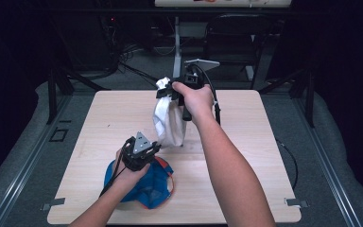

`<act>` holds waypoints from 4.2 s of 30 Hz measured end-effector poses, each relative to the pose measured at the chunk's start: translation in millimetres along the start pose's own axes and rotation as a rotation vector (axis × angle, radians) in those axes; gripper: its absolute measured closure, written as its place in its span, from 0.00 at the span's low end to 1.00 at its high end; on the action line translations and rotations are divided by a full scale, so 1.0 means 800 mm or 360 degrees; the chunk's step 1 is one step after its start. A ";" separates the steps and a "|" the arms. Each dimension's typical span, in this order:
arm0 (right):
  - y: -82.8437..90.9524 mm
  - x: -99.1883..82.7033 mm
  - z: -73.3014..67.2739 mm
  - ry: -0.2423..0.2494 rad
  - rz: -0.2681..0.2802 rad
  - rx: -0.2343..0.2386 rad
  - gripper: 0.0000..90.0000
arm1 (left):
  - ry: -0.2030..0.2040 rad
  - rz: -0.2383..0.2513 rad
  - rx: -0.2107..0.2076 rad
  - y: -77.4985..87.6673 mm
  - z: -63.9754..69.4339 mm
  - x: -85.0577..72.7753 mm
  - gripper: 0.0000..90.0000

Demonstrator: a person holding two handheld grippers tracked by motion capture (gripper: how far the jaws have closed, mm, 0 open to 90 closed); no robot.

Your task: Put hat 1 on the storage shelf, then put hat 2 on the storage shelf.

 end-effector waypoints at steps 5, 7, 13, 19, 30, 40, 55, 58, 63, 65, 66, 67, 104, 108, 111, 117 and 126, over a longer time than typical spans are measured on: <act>0.001 -0.004 0.002 0.0011 -0.0027 -0.0014 0.89 | 0.0034 0.0002 -0.0003 0.001 -0.007 -0.009 0.92; 0.002 -0.006 0.005 0.0022 -0.0052 -0.0023 0.88 | 0.0059 -0.0001 -0.0014 0.001 -0.010 -0.013 0.92; 0.006 -0.012 0.021 0.0008 -0.0056 -0.0043 0.87 | 0.0107 -0.0004 -0.0028 0.000 -0.015 -0.023 0.93; 0.012 -0.016 0.037 -0.0001 -0.0071 -0.0062 0.84 | 0.0105 -0.0022 -0.0045 0.000 -0.017 -0.027 0.93; 0.014 -0.027 0.049 0.0041 -0.0107 -0.0082 0.74 | 0.0206 -0.0022 -0.0108 -0.004 -0.026 -0.041 0.93; 0.029 -0.034 0.051 0.0095 -0.0051 -0.0059 0.67 | 0.0190 -0.0098 -0.0105 -0.013 -0.023 -0.051 0.93; 0.094 -0.062 0.064 0.0340 0.0061 -0.0056 0.59 | 0.0211 -0.0016 -0.0105 0.014 -0.030 -0.056 0.62; 0.110 -0.077 0.065 0.0428 0.0059 -0.0102 0.59 | 0.0202 0.0009 -0.0098 0.026 -0.038 -0.059 0.57; 0.123 -0.102 0.086 0.0476 0.0051 -0.0120 0.58 | 0.0217 -0.0046 -0.0058 0.042 -0.063 -0.073 0.55; 0.123 -0.109 0.099 0.0495 0.0056 -0.0162 0.58 | 0.0248 -0.0074 -0.0033 0.046 -0.074 -0.081 0.54; 0.123 -0.109 0.099 0.0495 0.0056 -0.0162 0.58 | 0.0248 -0.0074 -0.0033 0.046 -0.074 -0.081 0.54; 0.122 -0.112 0.105 0.0502 0.0053 -0.0182 0.58 | 0.0262 -0.0085 -0.0016 0.047 -0.080 -0.086 0.54; 0.018 -0.250 0.260 0.0580 -0.0129 -0.0219 0.61 | 0.0331 -0.0216 0.0150 0.078 -0.112 -0.159 0.50; 0.001 -0.246 0.263 0.0600 -0.0170 -0.0160 0.61 | 0.0319 -0.0228 0.0176 0.089 -0.114 -0.171 0.50; -0.013 -0.243 0.263 0.0635 -0.0225 -0.0177 0.61 | 0.0346 -0.0229 0.0198 0.095 -0.117 -0.177 0.50; -0.039 -0.238 0.261 0.0635 -0.0272 -0.0155 0.59 | 0.0378 -0.0238 0.0227 0.109 -0.121 -0.188 0.50; -0.057 -0.232 0.263 0.0501 -0.0347 -0.0014 0.62 | 0.0421 -0.0238 0.0277 0.121 -0.127 -0.198 0.50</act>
Point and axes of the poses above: each handheld gripper's, and its own axes: y roughly backward along the jaws, x roughly out of its top, z roughly to its right, the point moved 2 cm from there along -y, roughly forward along the jaws, and after that the axes turned 13 degrees about x, right-handed, at the moved point
